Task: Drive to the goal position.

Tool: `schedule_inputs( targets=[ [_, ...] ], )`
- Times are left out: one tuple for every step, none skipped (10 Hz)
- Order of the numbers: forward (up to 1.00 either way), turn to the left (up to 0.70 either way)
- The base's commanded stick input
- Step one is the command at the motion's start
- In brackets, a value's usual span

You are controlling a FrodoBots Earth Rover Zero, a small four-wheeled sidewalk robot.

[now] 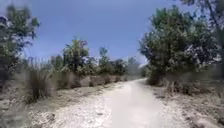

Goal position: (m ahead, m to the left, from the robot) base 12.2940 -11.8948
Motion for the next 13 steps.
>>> schedule_inputs(
  targets=[
    [0.3,0.0],
    [0.3,0.0],
    [0.3,0.0],
    [0.3,0.0],
    [0.3,0.0],
    [0.3,0.0],
    [0.3,0.0],
    [0.3,0.0],
    [0.3,0.0],
    [0.3,0.0],
    [0.3,0.0],
    [0.3,0.0],
    [0.3,0.0]
  ],
)
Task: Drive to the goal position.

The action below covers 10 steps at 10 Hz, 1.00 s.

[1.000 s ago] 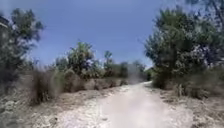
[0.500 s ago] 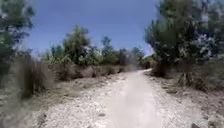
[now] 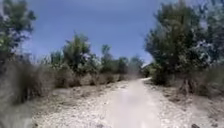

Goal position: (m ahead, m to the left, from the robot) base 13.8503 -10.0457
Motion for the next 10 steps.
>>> schedule_inputs(
  targets=[
    [0.3,0.0],
    [0.3,0.0],
    [0.3,-0.37],
    [0.3,-0.75],
    [0.3,-0.75],
    [0.3,-0.75],
    [0.3,-0.75],
    [0.3,-0.75],
    [0.3,-0.34],
    [0.3,0.0]
  ],
)
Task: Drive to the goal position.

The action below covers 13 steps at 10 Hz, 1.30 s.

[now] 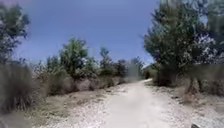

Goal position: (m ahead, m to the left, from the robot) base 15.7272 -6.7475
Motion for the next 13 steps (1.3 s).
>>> schedule_inputs(
  targets=[
    [0.3,0.0],
    [0.3,0.0],
    [0.3,0.0],
    [0.3,0.0],
    [0.3,0.0],
    [0.3,0.0],
    [0.3,0.0],
    [0.3,0.0],
    [0.3,0.0],
    [0.3,0.0],
    [0.3,0.0],
    [0.3,0.0],
    [0.3,0.0]
  ],
)
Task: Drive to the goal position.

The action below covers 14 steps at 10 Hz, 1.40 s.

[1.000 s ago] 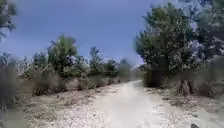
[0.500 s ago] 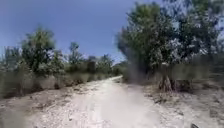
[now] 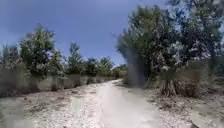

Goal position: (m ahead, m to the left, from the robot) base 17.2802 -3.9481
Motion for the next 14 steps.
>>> schedule_inputs(
  targets=[
    [0.3,0.0],
    [0.3,0.0],
    [0.3,0.0],
    [0.3,0.0],
    [0.3,0.0],
    [0.3,0.0],
    [0.3,0.0],
    [0.3,0.0],
    [0.3,0.0],
    [0.3,0.0],
    [0.3,0.0],
    [0.3,0.0],
    [0.3,0.0],
    [0.3,0.0]
  ],
)
